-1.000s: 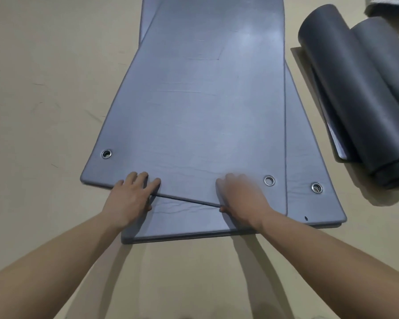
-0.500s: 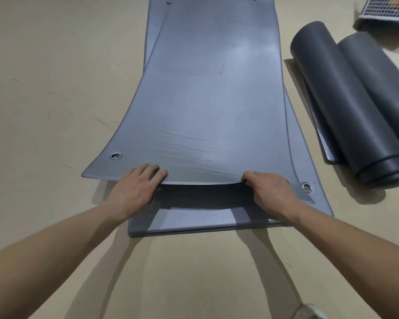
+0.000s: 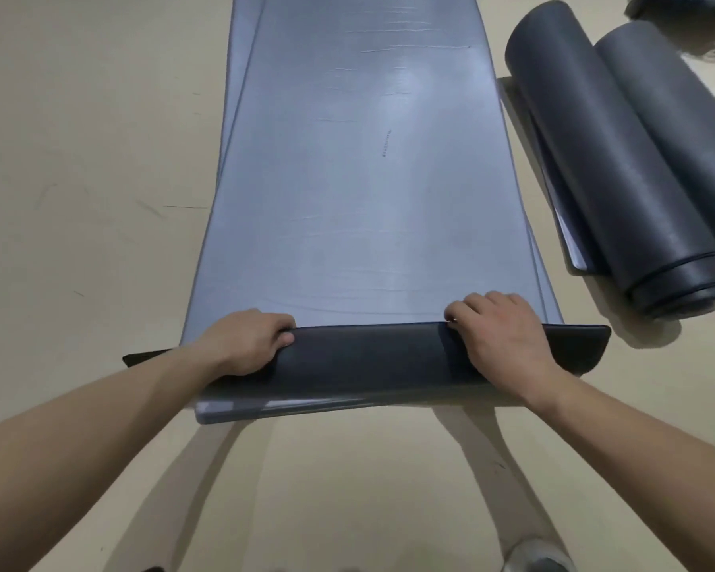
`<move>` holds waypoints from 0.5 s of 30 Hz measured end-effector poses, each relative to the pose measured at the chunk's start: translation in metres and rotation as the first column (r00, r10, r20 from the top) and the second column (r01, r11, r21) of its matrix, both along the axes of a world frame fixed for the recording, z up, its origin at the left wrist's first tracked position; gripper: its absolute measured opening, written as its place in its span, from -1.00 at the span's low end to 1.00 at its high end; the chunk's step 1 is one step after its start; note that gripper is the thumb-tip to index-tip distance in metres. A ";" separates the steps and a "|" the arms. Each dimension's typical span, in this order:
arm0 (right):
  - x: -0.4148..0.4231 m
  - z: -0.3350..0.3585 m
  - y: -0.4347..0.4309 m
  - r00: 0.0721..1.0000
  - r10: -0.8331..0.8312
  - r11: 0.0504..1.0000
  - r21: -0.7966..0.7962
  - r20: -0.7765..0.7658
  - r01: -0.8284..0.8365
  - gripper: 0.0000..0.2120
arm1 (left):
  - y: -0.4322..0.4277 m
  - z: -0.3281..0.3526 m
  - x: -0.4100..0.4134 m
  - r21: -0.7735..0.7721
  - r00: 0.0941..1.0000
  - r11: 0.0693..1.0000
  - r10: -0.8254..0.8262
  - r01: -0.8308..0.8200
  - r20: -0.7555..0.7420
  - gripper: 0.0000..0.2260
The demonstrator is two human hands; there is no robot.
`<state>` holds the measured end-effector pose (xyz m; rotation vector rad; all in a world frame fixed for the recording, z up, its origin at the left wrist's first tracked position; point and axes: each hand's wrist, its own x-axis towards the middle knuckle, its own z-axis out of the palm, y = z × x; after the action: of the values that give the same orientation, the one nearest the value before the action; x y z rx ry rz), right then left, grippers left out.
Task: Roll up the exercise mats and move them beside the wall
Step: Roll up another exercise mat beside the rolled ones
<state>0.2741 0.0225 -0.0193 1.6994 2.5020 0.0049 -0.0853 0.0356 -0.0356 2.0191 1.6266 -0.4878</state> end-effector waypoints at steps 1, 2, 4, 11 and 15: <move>-0.001 -0.006 -0.009 0.996 0.084 0.982 0.169 -0.022 -0.079 -0.78 | 0.008 -0.002 0.001 0.023 1.000 1.000 0.005 -0.004 -0.020 -0.83; -0.003 -0.011 -0.019 0.989 0.140 0.955 0.272 -0.046 -0.123 -0.74 | 0.012 -0.003 0.004 0.054 0.999 0.999 0.005 -0.002 -0.053 -0.80; -0.008 -0.023 -0.038 0.984 0.170 0.950 0.272 -0.047 -0.151 -0.70 | 0.016 -0.010 0.011 0.158 0.992 0.987 -0.018 0.038 -0.122 -0.76; -0.013 -0.049 -0.032 0.989 0.098 0.990 -0.112 0.113 -0.085 -0.06 | -0.011 -0.026 0.015 0.641 0.990 0.757 -0.063 0.128 -0.124 -0.85; -0.016 -0.054 -0.019 0.982 0.165 0.971 -0.193 0.097 -0.144 -0.18 | -0.022 -0.028 0.006 0.625 0.977 0.755 -0.201 0.198 -0.067 -0.74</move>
<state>0.2578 0.0036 -0.0728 1.3916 2.4588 -0.1126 -0.0792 0.0137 -0.0637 2.6978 1.7300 0.0196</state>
